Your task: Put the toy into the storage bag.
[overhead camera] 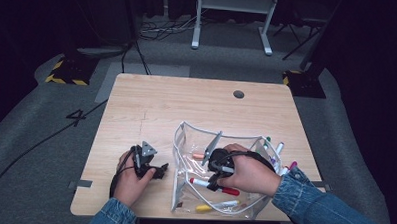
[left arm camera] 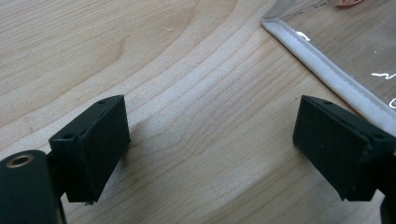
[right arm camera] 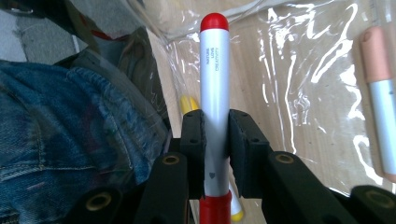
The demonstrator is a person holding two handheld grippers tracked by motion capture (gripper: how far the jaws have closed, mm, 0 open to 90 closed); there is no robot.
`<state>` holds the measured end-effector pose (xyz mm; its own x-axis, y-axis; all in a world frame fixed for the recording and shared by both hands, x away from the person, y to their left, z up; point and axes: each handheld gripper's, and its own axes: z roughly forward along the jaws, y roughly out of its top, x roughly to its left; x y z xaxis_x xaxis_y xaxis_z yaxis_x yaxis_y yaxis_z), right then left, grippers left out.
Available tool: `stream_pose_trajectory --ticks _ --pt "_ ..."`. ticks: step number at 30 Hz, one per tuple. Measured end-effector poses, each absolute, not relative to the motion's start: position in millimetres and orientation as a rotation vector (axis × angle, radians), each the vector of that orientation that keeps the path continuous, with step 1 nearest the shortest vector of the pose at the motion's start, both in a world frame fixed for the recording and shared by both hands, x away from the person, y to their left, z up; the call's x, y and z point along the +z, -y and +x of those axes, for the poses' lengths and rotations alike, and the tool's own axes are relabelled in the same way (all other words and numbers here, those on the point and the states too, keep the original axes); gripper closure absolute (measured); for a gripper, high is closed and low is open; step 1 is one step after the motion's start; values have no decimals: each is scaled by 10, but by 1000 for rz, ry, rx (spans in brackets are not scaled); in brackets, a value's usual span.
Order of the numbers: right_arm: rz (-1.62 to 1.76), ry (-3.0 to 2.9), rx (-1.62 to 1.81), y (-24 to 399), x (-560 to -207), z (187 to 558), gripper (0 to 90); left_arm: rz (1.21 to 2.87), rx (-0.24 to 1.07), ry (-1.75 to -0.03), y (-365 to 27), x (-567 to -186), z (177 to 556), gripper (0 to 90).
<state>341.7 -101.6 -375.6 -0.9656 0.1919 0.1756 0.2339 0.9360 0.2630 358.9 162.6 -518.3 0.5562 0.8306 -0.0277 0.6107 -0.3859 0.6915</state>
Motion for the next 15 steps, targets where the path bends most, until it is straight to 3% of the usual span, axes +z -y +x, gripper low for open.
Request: stream_pose_trajectory --ticks 15 --pt "-278 2963 -287 923 -4012 3415 769 2129 428 -1152 -1627 -5183 3589 112"
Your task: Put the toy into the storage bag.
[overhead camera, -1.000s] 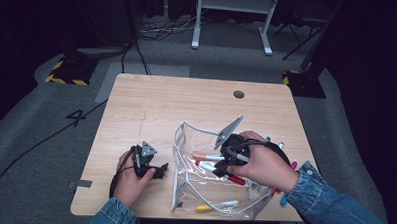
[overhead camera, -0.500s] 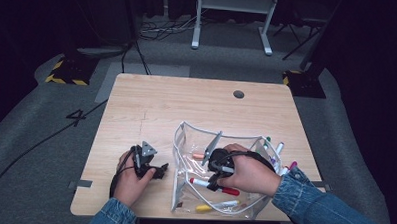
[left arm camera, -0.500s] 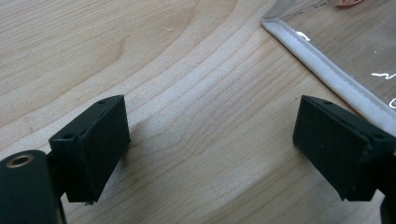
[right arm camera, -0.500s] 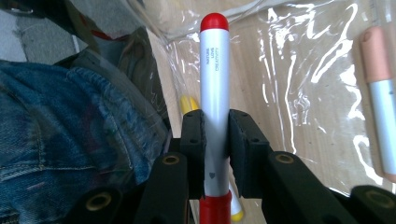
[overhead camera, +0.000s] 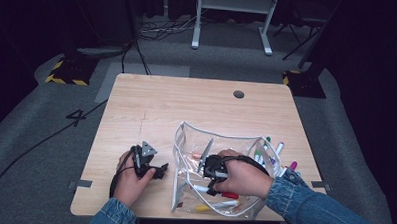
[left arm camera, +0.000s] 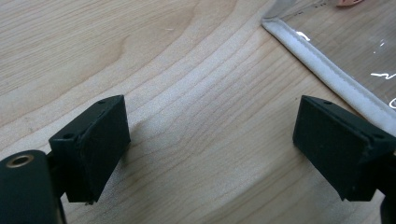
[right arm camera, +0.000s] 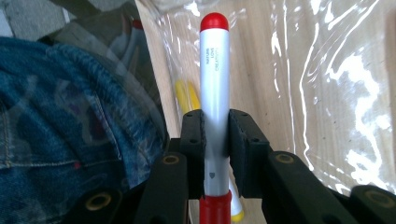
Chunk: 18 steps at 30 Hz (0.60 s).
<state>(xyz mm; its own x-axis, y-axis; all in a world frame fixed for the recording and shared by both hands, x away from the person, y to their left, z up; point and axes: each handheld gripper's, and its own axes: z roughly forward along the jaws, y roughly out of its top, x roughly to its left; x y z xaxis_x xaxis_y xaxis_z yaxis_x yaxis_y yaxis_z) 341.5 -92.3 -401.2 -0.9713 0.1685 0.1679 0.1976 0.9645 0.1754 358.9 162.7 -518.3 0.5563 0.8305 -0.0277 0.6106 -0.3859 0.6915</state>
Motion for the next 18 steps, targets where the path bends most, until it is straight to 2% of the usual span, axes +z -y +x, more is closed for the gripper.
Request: stream_pose_trajectory --ticks 3,5,9,18 --pt "-270 2960 -270 923 -4032 3412 765 2129 429 -1152 -1626 -5183 3589 112" --pt "-290 2954 -308 933 -4035 3419 686 2129 429 -1152 -1626 -5183 3589 112" --pt "-375 2948 -418 986 -3968 3435 636 2130 428 -1150 -1626 -5183 3588 112" --pt "-542 2998 -806 1293 -3500 3495 609 2131 427 -1150 -1626 -5182 3588 112"
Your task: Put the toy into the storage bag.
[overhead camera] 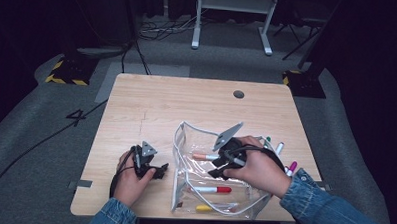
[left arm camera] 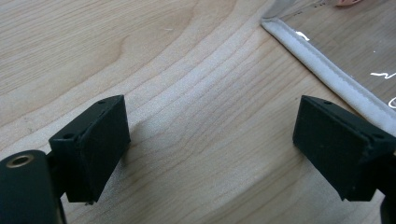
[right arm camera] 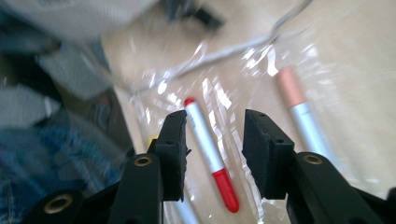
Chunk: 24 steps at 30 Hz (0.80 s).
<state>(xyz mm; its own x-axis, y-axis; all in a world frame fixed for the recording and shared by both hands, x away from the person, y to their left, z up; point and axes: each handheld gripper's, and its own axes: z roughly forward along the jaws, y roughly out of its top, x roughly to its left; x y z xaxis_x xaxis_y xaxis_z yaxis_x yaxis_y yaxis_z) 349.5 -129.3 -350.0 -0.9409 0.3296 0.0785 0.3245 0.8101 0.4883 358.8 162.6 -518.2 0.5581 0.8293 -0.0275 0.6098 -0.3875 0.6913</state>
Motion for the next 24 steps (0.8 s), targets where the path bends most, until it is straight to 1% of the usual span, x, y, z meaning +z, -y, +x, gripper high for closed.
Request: stream_pose_trajectory --ticks 6,13,19,24 --pt "634 -2799 973 1690 -3127 3473 598 2130 428 -1150 -1626 -5182 3588 112" --pt "829 -2634 989 2291 -2942 3453 573 2131 428 -1150 -1626 -5182 3588 112" --pt "972 -2518 970 2774 -2921 3459 573 2130 428 -1150 -1626 -5182 3588 112" --pt "1116 -2440 905 3170 -3029 3443 560 2131 428 -1150 -1626 -5182 3588 112"
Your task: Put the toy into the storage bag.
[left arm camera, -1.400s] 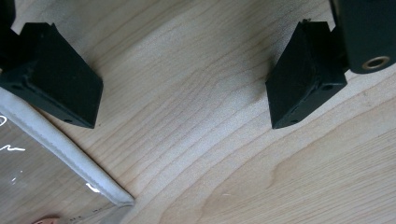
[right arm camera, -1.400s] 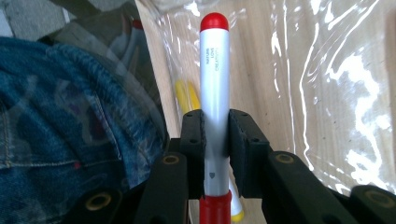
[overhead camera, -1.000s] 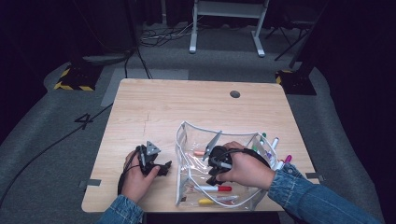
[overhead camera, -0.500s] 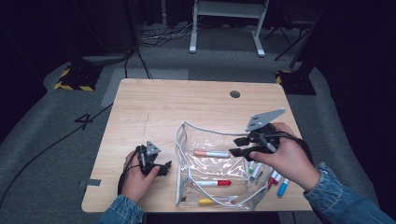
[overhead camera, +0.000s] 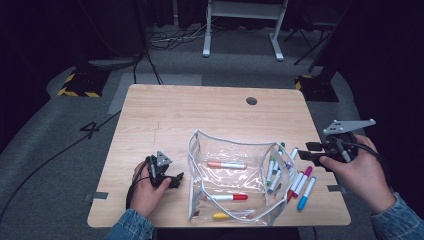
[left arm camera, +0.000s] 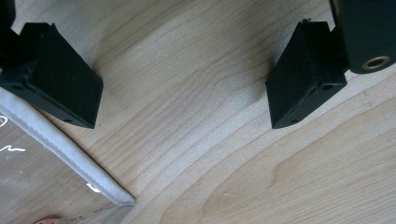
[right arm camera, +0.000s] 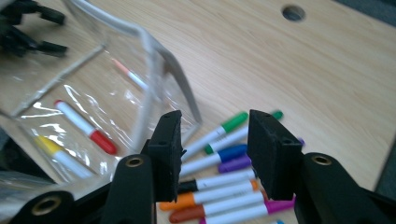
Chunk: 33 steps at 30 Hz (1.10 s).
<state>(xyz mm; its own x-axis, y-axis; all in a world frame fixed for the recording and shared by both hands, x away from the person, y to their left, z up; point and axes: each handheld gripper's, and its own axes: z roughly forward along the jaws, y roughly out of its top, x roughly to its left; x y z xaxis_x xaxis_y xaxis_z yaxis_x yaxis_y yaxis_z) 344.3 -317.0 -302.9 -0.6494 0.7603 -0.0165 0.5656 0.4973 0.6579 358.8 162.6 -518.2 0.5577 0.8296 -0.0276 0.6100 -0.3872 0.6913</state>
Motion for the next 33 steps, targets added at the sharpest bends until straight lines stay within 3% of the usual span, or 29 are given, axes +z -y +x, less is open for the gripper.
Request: stream_pose_trajectory --ticks 11,26,33 --pt "1385 -2393 781 3705 -3724 3487 497 2130 428 -1150 -1625 -5182 3588 112" --pt "1598 -2455 562 3831 -4649 3511 450 2131 426 -1150 -1626 -5182 3586 113" --pt "1647 -2411 417 3955 -4739 3491 632 2129 423 -1147 -1625 -5182 3585 112"
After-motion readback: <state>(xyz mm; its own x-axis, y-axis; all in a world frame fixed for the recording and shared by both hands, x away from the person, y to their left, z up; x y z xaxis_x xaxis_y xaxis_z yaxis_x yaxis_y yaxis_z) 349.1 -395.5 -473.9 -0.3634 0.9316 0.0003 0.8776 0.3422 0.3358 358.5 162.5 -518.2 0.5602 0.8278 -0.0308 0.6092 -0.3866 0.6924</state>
